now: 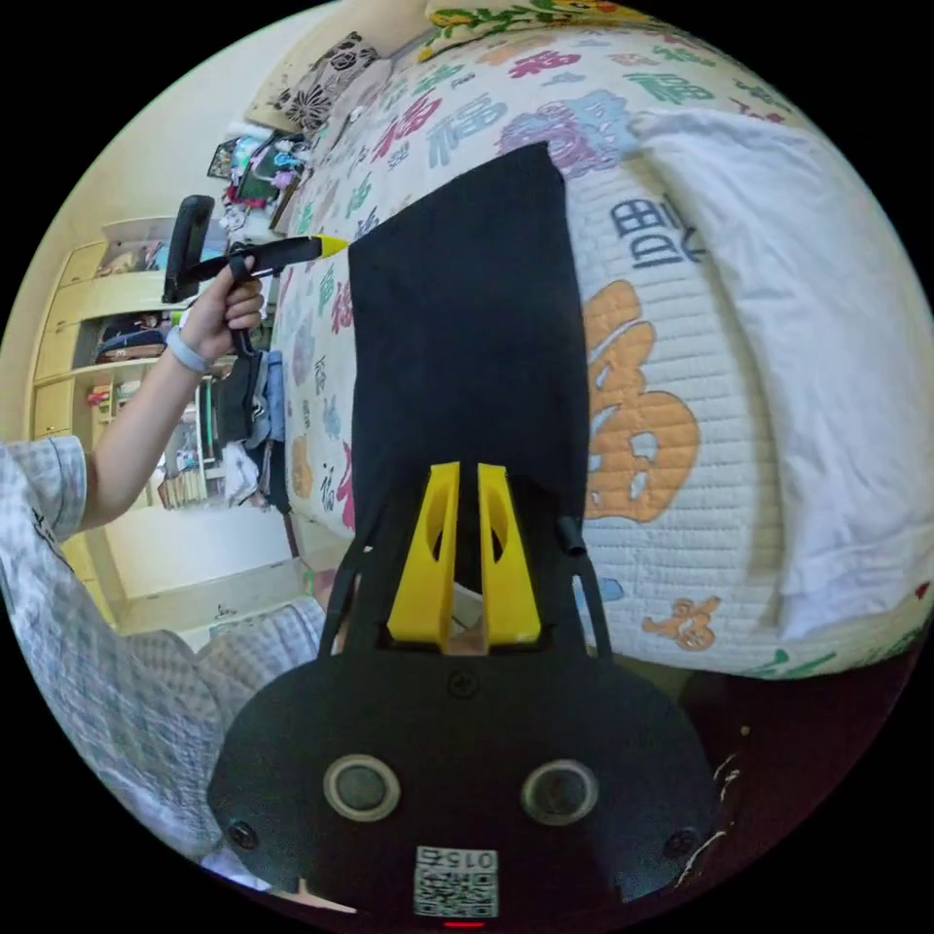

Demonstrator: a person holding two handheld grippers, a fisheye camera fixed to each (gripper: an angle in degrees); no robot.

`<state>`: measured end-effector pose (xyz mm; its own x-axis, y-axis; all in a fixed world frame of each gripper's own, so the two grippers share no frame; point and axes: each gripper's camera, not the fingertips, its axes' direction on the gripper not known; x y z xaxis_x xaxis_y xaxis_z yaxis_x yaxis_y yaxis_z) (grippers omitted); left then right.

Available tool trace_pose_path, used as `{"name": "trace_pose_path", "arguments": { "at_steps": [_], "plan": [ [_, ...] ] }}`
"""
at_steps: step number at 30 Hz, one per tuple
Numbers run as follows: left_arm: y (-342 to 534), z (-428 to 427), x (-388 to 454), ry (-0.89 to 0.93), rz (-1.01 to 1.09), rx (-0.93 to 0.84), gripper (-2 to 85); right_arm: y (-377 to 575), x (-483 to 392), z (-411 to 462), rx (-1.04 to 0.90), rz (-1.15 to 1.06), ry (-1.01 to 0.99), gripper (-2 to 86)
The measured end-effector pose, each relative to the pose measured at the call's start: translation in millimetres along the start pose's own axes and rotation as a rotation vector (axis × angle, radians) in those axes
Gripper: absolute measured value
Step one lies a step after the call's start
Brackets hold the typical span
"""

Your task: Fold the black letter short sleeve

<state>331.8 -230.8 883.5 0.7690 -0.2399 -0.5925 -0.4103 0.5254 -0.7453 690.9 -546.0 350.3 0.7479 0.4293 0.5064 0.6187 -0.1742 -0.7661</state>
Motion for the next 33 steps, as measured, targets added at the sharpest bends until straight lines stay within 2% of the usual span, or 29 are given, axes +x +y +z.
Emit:
{"name": "trace_pose_path", "arguments": {
  "at_steps": [1, 2, 4, 6, 9, 13, 16, 20, 23, 27, 33],
  "plan": [
    [12, 6, -15, -0.042, -0.038, 0.010, -0.8, -3, 1, 15, -0.060, 0.000, -0.013, 2.7],
    [16, 10, -21, -0.077, -0.053, 0.009, -0.8, -2, 4, 29, -0.145, 0.017, 0.062, 1.7],
    [28, 18, -43, -0.125, -0.085, 0.011, -0.8, 1, 7, 33, -0.194, 0.022, 0.115, 0.6],
    [34, 12, -52, -0.106, -0.105, 0.026, -0.8, 0, 7, 21, -0.201, 0.061, 0.115, 0.4],
    [51, -14, -61, -0.136, -0.109, 0.128, -0.5, -21, -2, -22, -0.094, 0.008, 0.171, 1.5],
    [71, -33, -102, 0.035, -0.204, 0.231, 2.2, -94, -3, -73, 0.091, -0.045, 0.173, 9.3],
    [77, -27, -125, 0.158, -0.246, 0.222, 6.8, -154, 4, -78, 0.098, -0.053, 0.135, 12.1],
    [84, -17, -134, 0.194, -0.206, 0.208, 9.4, -209, 10, -64, -0.024, -0.030, 0.013, 13.5],
    [88, -8, -143, 0.266, -0.193, 0.199, 9.3, -224, 7, -64, -0.097, -0.044, 0.030, 12.2],
    [99, -14, -160, 0.298, -0.229, 0.200, 8.5, -231, 5, -70, -0.121, -0.078, -0.101, 10.1],
    [128, -39, -180, 0.279, -0.279, 0.247, 9.8, -246, 3, -65, -0.164, -0.074, -0.112, 11.0]
  ]
}}
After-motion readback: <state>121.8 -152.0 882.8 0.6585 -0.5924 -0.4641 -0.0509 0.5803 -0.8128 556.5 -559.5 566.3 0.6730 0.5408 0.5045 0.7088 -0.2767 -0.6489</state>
